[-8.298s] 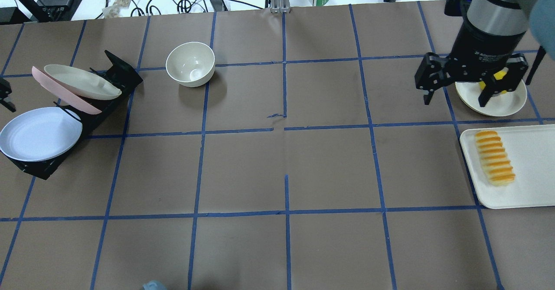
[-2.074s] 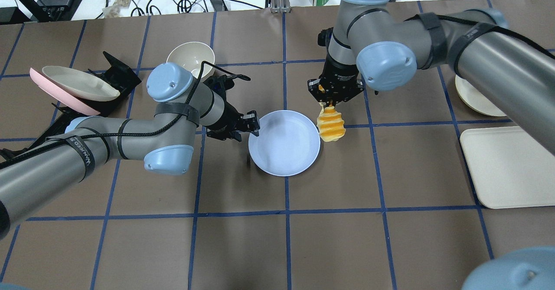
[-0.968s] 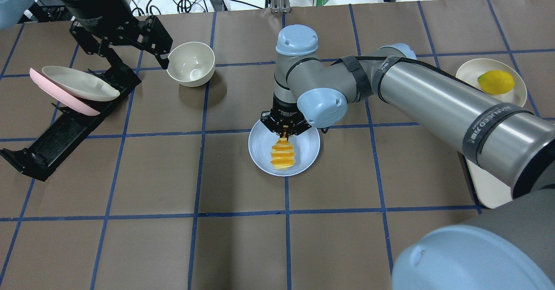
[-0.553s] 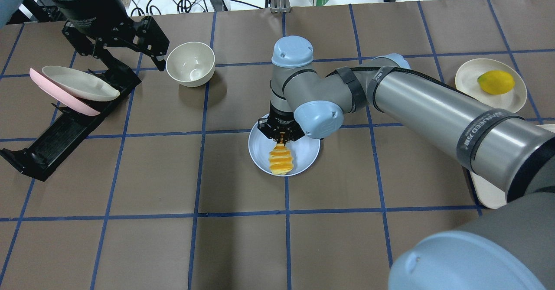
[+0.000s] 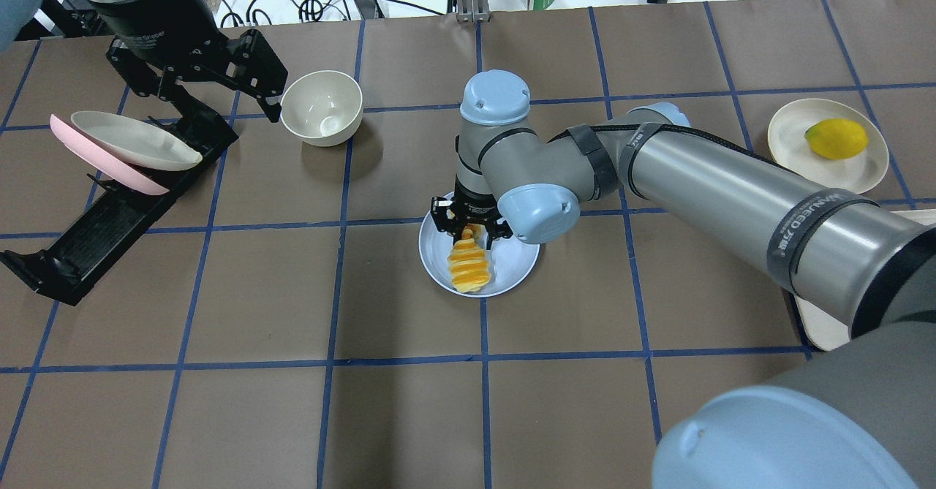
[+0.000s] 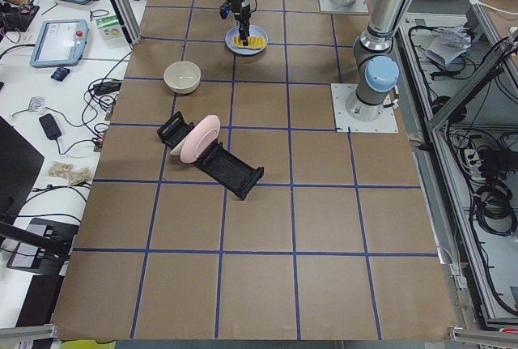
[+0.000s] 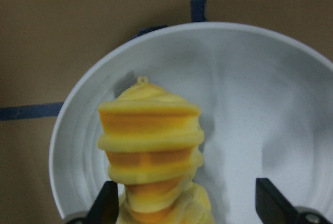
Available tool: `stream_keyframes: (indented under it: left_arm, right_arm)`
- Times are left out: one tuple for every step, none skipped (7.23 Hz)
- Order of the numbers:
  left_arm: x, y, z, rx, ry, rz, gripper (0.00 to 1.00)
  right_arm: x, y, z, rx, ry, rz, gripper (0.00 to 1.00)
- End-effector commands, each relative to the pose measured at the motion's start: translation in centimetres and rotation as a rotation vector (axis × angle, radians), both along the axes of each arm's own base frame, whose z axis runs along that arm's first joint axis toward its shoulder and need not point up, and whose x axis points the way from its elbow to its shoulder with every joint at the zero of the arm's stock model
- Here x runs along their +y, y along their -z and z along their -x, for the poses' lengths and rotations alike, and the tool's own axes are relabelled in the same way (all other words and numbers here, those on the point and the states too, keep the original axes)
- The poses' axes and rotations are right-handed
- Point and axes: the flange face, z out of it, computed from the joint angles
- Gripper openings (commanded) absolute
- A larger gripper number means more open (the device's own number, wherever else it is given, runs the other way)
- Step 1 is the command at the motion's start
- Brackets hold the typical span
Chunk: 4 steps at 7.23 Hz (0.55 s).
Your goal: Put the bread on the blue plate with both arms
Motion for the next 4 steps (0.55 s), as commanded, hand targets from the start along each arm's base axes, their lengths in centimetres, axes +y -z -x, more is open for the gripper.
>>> stream_keyframes:
  left_arm:
    - [0.0,-0.1,-0.5,-0.003,-0.009,0.014,1.0]
    - [0.3,-0.4,-0.5,0.0,-0.008,0.019,1.0]
    - [0.2,-0.3,-0.3,0.0,-0.008,0.019,1.0]
    - [0.1,-0.2,-0.4,0.0,-0.006,0.021,1.0]
  right_arm:
    - [-0.2,-1.5,0.4,0.001,0.005,0.014,1.0]
    - [0.3,-2.4,1.3,0.011,0.014,-0.008,1.0]
    - [0.3,-3.8,2.6,0.044,0.025,-0.033,1.0]
    - [-0.2,-6.4,4.5,0.056,0.05,-0.021,1.0]
